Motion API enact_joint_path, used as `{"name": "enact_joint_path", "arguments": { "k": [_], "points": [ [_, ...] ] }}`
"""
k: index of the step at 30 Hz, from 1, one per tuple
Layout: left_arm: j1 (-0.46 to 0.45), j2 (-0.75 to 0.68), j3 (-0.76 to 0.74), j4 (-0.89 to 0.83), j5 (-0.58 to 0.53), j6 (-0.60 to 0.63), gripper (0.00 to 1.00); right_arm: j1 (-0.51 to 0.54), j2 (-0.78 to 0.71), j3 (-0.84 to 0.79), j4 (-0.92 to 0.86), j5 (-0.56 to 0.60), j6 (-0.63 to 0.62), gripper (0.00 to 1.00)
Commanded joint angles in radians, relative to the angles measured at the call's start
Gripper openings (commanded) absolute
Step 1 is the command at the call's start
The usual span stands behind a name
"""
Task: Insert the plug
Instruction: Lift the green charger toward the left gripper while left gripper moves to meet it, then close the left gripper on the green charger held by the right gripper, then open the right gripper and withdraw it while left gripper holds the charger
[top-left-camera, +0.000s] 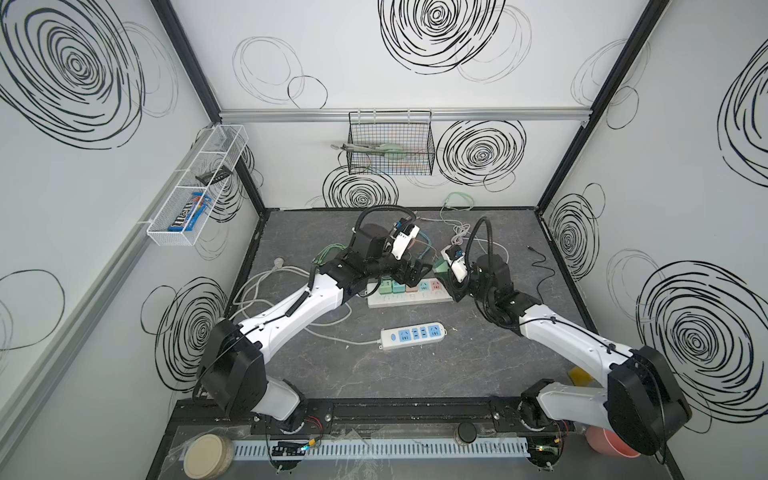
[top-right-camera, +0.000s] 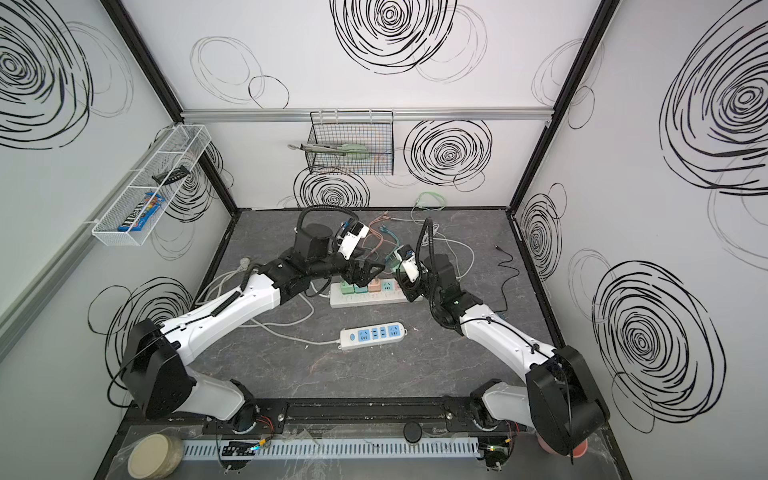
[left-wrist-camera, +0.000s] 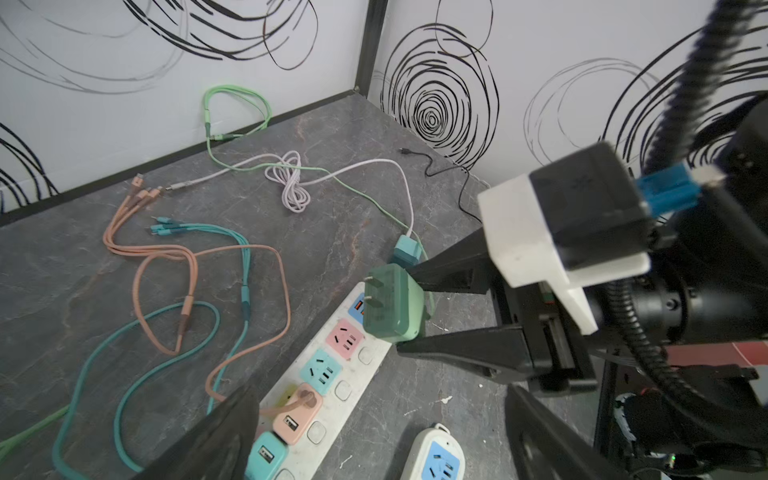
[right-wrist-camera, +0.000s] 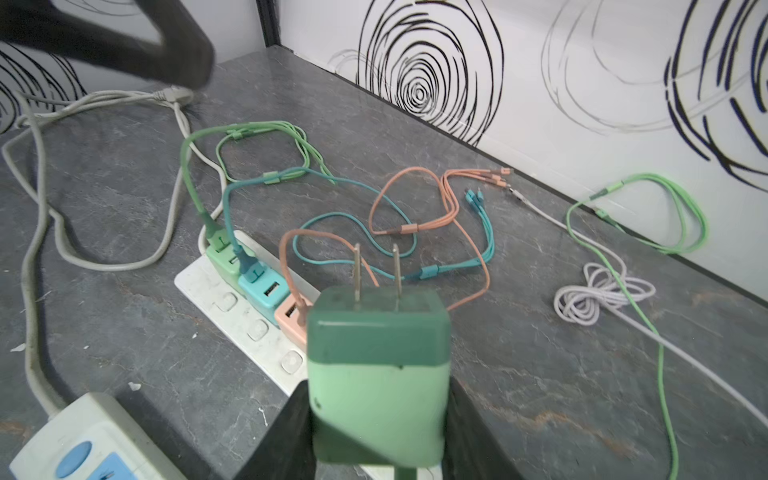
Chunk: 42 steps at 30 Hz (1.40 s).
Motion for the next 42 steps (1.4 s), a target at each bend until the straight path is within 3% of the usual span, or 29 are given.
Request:
{"name": "enact_joint_path", "arguments": {
  "k": [1,11,18,20,23,24,26,30,31,32,37,42],
  "points": [
    [-0.004,0.026,0.033,0.009,0.048,-0.065,0.93,0.034,-0.053,-0.029,0.105,-0.041,-0.08,0.28],
    [0.001,0.078,0.034,0.021,0.156,-0.137,0.76,0.086,-0.096,-0.078,0.207,-0.043,-0.167,0.28],
    [0.002,0.095,0.037,0.057,0.187,-0.174,0.55,0.106,-0.091,-0.087,0.228,-0.043,-0.187,0.28],
    [0.002,0.096,0.036,0.062,0.193,-0.177,0.41,0.107,-0.09,-0.089,0.227,-0.041,-0.187,0.28],
    [0.004,0.095,0.032,0.067,0.202,-0.178,0.07,0.107,-0.088,-0.09,0.226,-0.043,-0.193,0.28],
    [0.004,0.092,0.03,0.068,0.204,-0.178,0.0,0.108,-0.088,-0.088,0.224,-0.043,-0.192,0.28],
    [0.005,0.09,0.027,0.069,0.196,-0.18,0.0,0.107,-0.087,-0.088,0.211,-0.044,-0.172,0.34],
    [0.006,0.078,0.017,0.07,0.17,-0.177,0.0,0.1,-0.089,-0.078,0.155,-0.042,-0.126,0.68],
    [0.007,0.073,0.01,0.079,0.163,-0.178,0.0,0.097,-0.091,-0.075,0.142,-0.033,-0.111,0.87],
    [0.008,0.068,0.004,0.089,0.158,-0.179,0.0,0.093,-0.094,-0.072,0.13,-0.028,-0.102,0.99],
    [0.011,0.067,-0.001,0.125,0.117,-0.184,0.0,0.065,-0.11,-0.04,0.057,0.042,-0.007,0.97],
    [0.018,0.068,0.001,0.142,0.114,-0.196,0.0,-0.011,-0.171,-0.1,0.142,0.089,0.165,0.97]
  ]
}}
